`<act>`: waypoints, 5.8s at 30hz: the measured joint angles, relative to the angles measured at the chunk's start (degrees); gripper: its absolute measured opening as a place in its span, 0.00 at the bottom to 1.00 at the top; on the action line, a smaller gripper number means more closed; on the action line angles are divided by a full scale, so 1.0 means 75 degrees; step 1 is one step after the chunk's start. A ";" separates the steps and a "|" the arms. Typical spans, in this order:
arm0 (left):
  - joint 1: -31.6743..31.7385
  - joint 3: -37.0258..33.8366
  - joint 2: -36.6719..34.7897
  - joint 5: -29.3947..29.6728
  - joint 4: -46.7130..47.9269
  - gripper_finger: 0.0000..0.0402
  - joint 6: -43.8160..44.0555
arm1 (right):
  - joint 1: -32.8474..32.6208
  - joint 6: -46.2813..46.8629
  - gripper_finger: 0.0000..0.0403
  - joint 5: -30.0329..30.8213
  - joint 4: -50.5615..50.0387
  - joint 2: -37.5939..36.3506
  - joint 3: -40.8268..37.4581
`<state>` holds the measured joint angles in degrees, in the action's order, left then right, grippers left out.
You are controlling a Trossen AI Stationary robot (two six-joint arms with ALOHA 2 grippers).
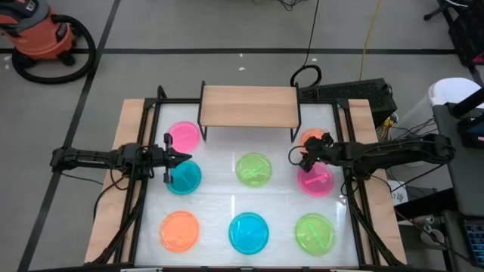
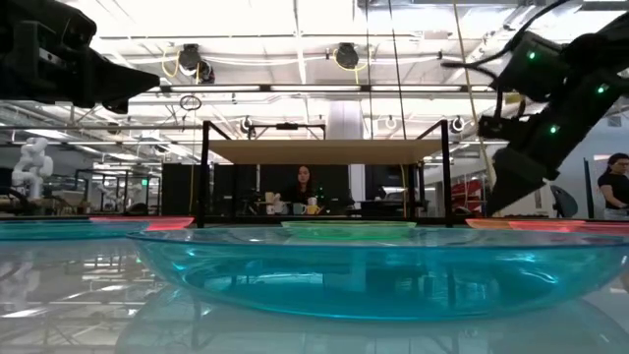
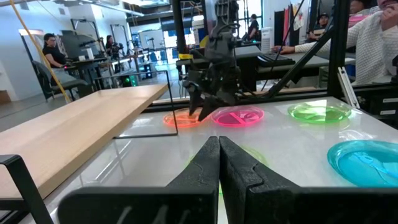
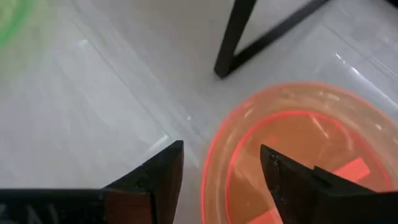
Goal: Place and stack plates onto a shelf
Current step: Put the top orange plate on the shelf, then stack the bottom blue plate on top of the orange plate on the shelf
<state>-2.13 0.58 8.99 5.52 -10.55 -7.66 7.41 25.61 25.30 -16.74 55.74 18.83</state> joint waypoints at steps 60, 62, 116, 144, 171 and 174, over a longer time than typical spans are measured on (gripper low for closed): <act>0.0001 0.0000 0.0000 -0.0001 -0.0003 0.01 0.0000 | 0.0052 0.0075 0.00 -0.0168 -0.1486 -0.0553 0.0873; 0.0001 0.0000 0.0000 0.0000 -0.0003 0.01 0.0000 | 0.0052 0.0077 0.00 -0.0057 -0.1647 -0.0774 0.0940; 0.0003 0.0000 0.0000 0.0000 -0.0001 0.01 0.0000 | 0.0407 -0.6337 0.00 -0.0018 0.2554 0.1619 0.3585; 0.0003 0.0000 0.0000 -0.0003 0.0000 0.01 0.0000 | 0.1022 -0.6254 0.00 -0.0452 0.3383 0.2647 0.3585; 0.0000 0.0001 -0.0002 -0.0001 -0.0001 0.01 0.0000 | 0.0904 -0.6017 0.29 -0.0793 0.3525 0.2536 0.3579; 0.0002 0.0001 0.0000 -0.0003 -0.0001 0.01 0.0000 | 0.0730 -0.5916 0.28 -0.0796 0.3523 0.2308 0.3578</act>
<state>-2.11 0.59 8.99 5.50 -10.56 -7.66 12.88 -18.76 19.33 9.69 73.05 45.67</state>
